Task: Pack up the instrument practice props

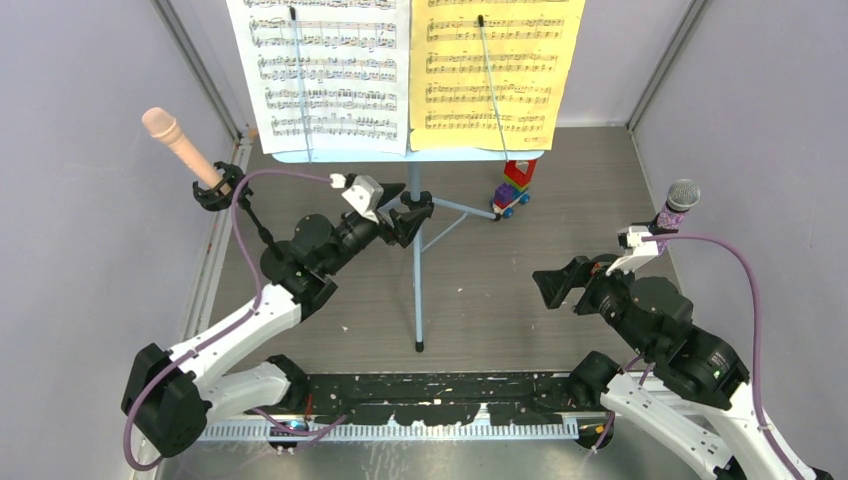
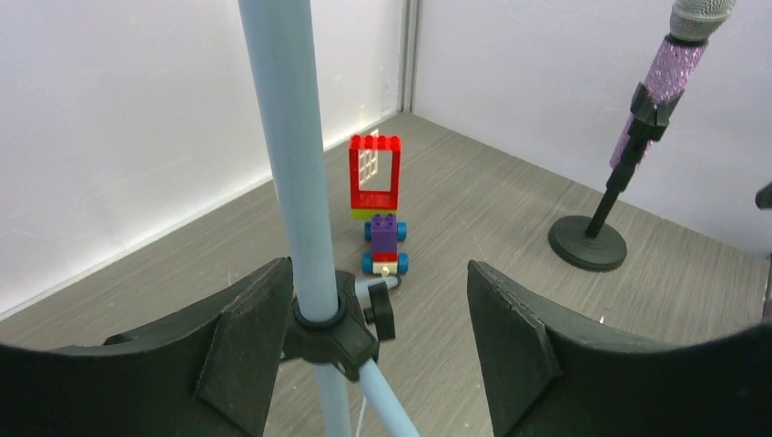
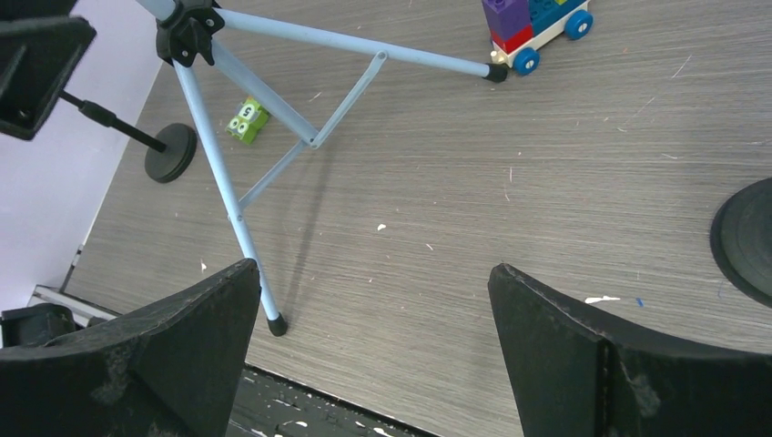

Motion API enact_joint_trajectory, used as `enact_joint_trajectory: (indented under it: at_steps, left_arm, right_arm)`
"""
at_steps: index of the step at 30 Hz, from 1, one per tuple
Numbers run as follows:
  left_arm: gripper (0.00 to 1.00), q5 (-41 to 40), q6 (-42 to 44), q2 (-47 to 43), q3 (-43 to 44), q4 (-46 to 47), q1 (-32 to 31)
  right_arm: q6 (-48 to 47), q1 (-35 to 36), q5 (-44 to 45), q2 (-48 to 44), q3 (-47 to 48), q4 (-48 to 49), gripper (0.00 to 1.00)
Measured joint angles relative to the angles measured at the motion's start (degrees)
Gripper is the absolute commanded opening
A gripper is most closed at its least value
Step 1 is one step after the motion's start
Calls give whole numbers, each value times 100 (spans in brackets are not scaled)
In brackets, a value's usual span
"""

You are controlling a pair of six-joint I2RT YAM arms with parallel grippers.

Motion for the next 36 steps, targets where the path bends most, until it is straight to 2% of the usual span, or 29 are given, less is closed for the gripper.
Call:
enact_joint_trajectory:
  at_steps: [4,8,13,18,22,26,31,36]
  left_arm:
    - [72,28,-2,-262,-345,-155,-20]
    - [77,11,-42,-625,-588,-529,-52]
    - [81,-227,-334,-1641,-887,-1231,-162]
    - [80,-962,-756,-2852,-743,-2516,-238]
    - [75,-1276,-970,-3366,-151,-3700,-236]
    - [70,-1419,-1202,-3458,680,-4680,-238]
    - [70,-1427,-1379,-3161,1950,-5600,-238]
    - [70,-1222,-1403,-2618,3250,-6004,-238]
  right_arm:
    - [-46,0,61,-9,9,-15,100]
    - [-146,0,199,-39,116,-103,100]
    - [-275,0,372,-125,339,-136,100]
    - [-428,0,466,-197,501,-164,100]
    - [-540,0,492,-179,636,-236,100]
    - [-654,0,481,-98,876,-326,100]
    - [-802,0,168,262,1547,-378,100]
    - [-881,0,-310,925,2463,-433,100]
